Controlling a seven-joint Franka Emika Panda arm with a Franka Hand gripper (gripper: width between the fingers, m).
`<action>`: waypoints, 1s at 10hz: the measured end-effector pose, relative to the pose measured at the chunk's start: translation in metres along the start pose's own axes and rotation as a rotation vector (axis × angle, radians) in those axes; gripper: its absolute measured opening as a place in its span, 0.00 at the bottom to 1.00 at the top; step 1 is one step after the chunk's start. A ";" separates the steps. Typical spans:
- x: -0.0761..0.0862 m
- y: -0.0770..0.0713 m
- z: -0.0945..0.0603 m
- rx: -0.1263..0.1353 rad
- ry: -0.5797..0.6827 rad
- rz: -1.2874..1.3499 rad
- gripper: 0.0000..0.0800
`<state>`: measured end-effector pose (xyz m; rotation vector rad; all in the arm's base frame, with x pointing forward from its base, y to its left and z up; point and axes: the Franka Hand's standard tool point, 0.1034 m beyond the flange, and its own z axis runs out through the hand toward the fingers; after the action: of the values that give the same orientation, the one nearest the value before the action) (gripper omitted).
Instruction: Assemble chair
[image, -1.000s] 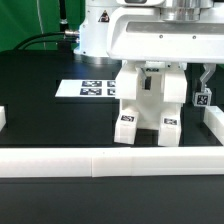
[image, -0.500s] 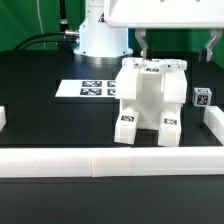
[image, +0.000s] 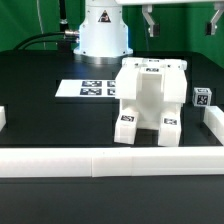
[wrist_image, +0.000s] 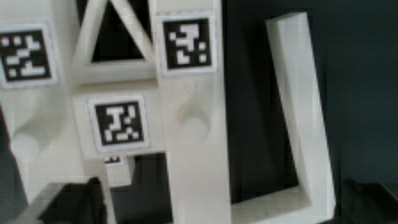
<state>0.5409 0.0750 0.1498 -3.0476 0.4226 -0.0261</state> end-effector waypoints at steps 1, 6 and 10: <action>0.003 0.000 0.000 0.001 0.005 0.001 0.81; -0.048 0.004 0.011 0.007 -0.032 0.016 0.81; -0.048 0.010 0.013 0.012 -0.036 -0.053 0.81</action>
Offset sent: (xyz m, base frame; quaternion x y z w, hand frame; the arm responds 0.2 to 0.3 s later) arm -0.0571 0.0107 -0.0088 -0.0119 -0.0118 0.0369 0.9992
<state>0.4927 0.0790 0.1361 -3.0417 0.3382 0.0228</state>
